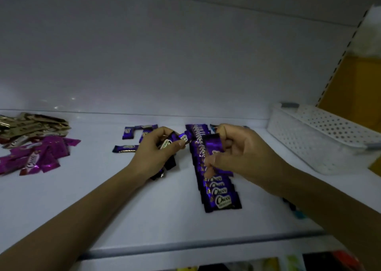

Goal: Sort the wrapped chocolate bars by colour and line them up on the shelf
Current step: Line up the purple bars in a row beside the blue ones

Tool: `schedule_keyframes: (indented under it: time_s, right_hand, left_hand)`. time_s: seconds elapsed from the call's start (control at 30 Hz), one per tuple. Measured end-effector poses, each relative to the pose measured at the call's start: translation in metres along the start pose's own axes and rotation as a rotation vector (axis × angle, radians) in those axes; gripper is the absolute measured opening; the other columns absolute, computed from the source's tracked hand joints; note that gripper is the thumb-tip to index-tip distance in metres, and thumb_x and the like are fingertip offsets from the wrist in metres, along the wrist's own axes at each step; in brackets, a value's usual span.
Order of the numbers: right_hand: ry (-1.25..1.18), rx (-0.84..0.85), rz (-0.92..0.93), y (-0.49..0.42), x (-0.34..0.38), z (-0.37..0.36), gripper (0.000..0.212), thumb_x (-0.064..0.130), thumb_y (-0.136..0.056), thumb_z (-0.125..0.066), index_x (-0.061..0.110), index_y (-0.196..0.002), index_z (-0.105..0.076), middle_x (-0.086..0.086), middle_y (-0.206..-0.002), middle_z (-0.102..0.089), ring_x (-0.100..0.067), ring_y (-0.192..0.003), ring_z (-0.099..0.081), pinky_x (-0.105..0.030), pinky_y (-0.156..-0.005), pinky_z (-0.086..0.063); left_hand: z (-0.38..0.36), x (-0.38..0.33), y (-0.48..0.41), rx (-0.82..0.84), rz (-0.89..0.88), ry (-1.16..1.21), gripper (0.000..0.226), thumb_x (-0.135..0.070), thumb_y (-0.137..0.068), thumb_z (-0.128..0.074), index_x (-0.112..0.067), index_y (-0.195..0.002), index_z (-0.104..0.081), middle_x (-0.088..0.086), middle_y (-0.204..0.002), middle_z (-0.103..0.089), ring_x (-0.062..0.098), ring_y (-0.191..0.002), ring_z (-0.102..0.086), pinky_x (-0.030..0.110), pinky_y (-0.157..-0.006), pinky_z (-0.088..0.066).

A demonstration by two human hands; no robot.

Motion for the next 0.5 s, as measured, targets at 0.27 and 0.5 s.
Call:
schedule_keyframes:
  time_s: [0.27,0.5]
  right_hand:
    - [0.340,-0.071,0.054,0.034,-0.004,0.007,0.026,0.017,-0.067,-0.082,0.028,-0.074,-0.060,-0.006,-0.091,-0.069,-0.023,-0.091,-0.066,-0.043,-0.068,-0.056]
    - [0.305,-0.084,0.053,0.052,-0.010,0.008,0.023,0.008,-0.079,-0.072,0.026,-0.091,-0.064,0.008,-0.095,-0.068,-0.012,-0.093,-0.066,-0.033,-0.073,-0.058]
  left_hand:
    - [-0.002,-0.004,0.002,-0.028,0.024,0.008,0.017,-0.014,-0.086,-0.068,0.000,-0.093,-0.061,-0.002,-0.083,-0.073,0.009,-0.074,-0.064,0.015,-0.060,-0.051]
    - [-0.004,-0.007,0.004,-0.028,0.027,0.008,0.019,-0.015,-0.087,-0.067,0.001,-0.096,-0.061,-0.003,-0.085,-0.073,0.012,-0.078,-0.065,0.017,-0.061,-0.051]
Point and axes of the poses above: each hand's wrist, its own y-axis away from the middle knuckle, its own z-axis out of the back of the hand, x = y × z, the point moved 2 cm from there along -y, towards the middle knuckle
